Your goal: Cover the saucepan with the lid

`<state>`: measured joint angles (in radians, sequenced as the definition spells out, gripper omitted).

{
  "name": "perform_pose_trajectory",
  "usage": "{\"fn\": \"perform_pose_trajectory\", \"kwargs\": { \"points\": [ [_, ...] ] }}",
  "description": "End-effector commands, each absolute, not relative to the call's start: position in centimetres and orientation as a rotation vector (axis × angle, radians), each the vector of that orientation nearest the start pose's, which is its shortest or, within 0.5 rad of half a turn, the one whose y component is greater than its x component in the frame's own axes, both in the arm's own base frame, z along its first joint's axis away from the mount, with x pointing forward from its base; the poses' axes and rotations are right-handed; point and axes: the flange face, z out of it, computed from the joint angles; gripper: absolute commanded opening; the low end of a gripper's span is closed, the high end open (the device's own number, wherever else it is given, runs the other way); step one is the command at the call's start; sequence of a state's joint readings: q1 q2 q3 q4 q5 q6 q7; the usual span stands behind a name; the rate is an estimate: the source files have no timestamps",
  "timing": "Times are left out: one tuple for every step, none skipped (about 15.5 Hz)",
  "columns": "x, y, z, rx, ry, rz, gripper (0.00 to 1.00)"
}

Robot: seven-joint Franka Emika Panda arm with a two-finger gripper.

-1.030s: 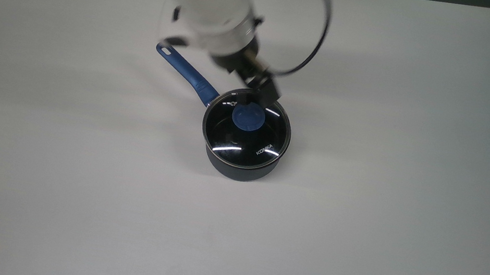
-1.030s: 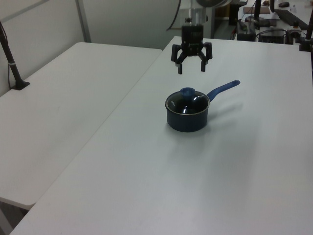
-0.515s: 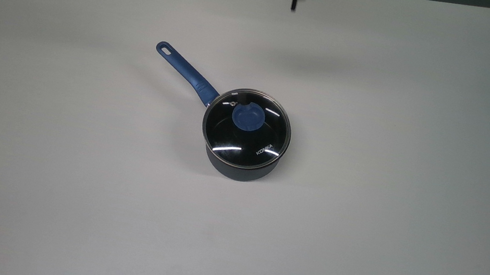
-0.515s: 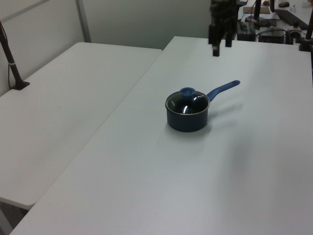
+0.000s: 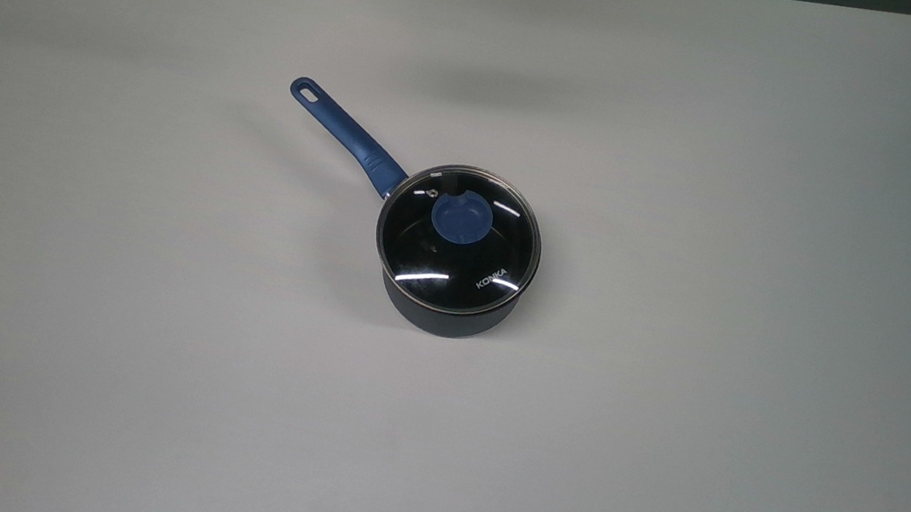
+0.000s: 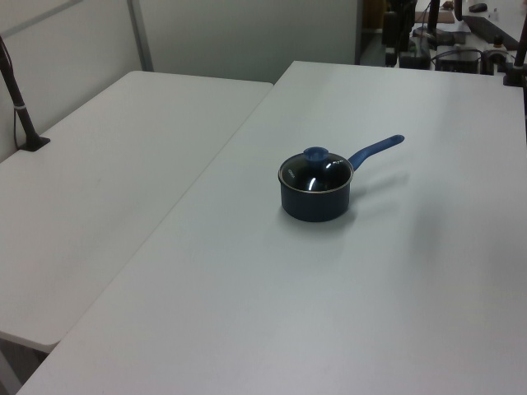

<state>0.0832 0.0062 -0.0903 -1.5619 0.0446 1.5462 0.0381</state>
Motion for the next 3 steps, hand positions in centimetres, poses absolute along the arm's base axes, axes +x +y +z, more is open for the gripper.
{"fn": "perform_pose_trajectory", "kwargs": {
  "points": [
    [54.32,-0.99,63.43,-3.086,0.075,-0.012,1.00],
    [54.30,-1.17,63.41,-3.087,0.096,-0.009,1.00],
    [54.30,-1.17,63.41,-3.087,0.094,-0.009,1.00]
  ]
}}
